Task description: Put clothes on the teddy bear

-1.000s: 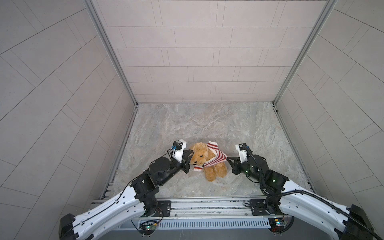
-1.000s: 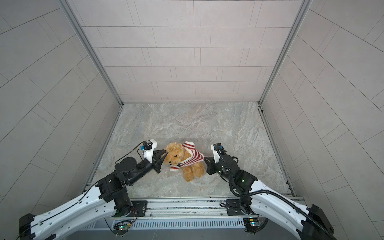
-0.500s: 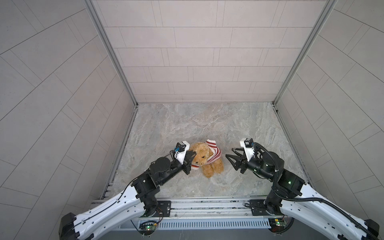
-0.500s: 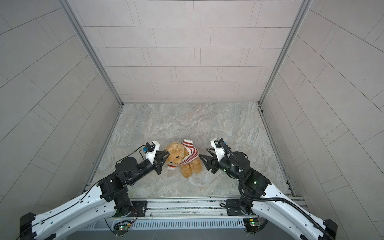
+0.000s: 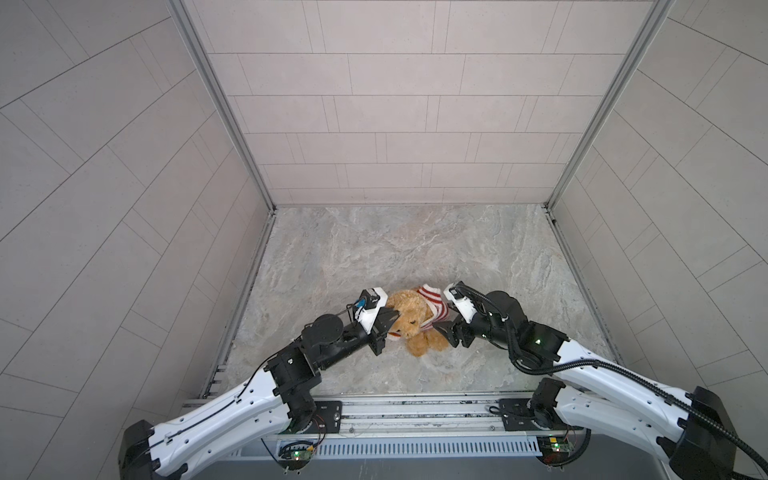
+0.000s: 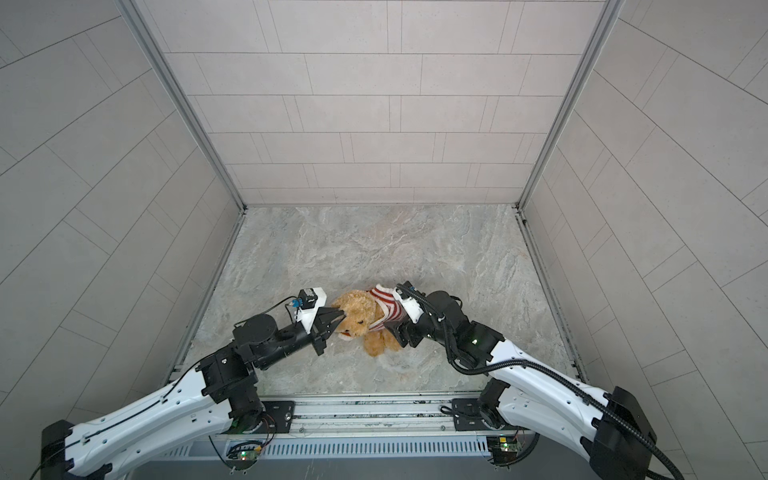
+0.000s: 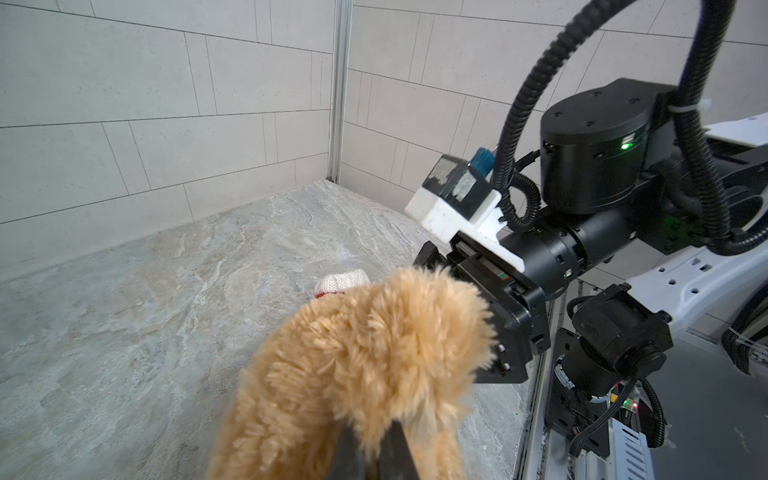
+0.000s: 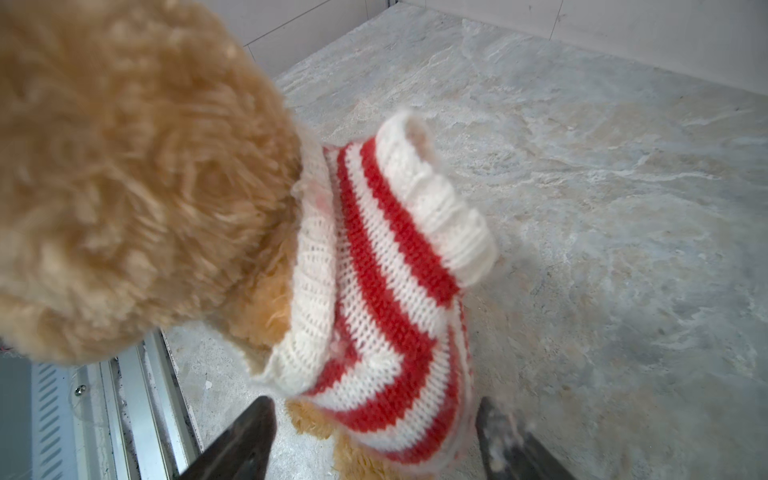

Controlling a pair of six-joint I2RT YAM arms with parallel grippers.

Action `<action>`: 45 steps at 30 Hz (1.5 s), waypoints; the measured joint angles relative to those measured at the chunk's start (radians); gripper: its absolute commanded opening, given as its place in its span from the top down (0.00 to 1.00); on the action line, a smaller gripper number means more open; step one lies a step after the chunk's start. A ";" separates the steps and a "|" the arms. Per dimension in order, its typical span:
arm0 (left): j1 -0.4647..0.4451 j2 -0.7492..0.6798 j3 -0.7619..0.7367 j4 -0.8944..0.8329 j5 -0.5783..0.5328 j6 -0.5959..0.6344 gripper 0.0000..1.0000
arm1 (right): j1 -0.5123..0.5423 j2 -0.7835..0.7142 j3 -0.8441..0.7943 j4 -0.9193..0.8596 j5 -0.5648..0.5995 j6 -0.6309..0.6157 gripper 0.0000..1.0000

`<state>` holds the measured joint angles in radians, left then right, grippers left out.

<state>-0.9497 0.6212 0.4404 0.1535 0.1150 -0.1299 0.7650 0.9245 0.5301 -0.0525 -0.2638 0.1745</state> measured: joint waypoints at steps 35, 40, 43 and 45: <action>0.203 0.143 0.144 -0.269 0.056 -0.393 0.20 | 0.257 -0.171 -0.205 0.231 0.576 -0.046 1.00; 0.243 0.111 0.119 -0.311 0.139 -0.577 0.04 | 0.282 -0.080 -0.204 0.282 0.682 -0.049 1.00; 0.243 0.108 0.080 -0.277 0.186 -0.687 0.01 | 0.307 -0.026 -0.203 0.304 0.717 -0.063 1.00; 0.243 0.109 0.057 -0.266 0.205 -0.747 0.02 | 0.322 -0.002 -0.203 0.320 0.731 -0.068 1.00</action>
<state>-0.7071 0.7303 0.4976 -0.1127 0.3199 -0.8764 1.0870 0.9226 0.3271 0.2680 0.4671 0.1070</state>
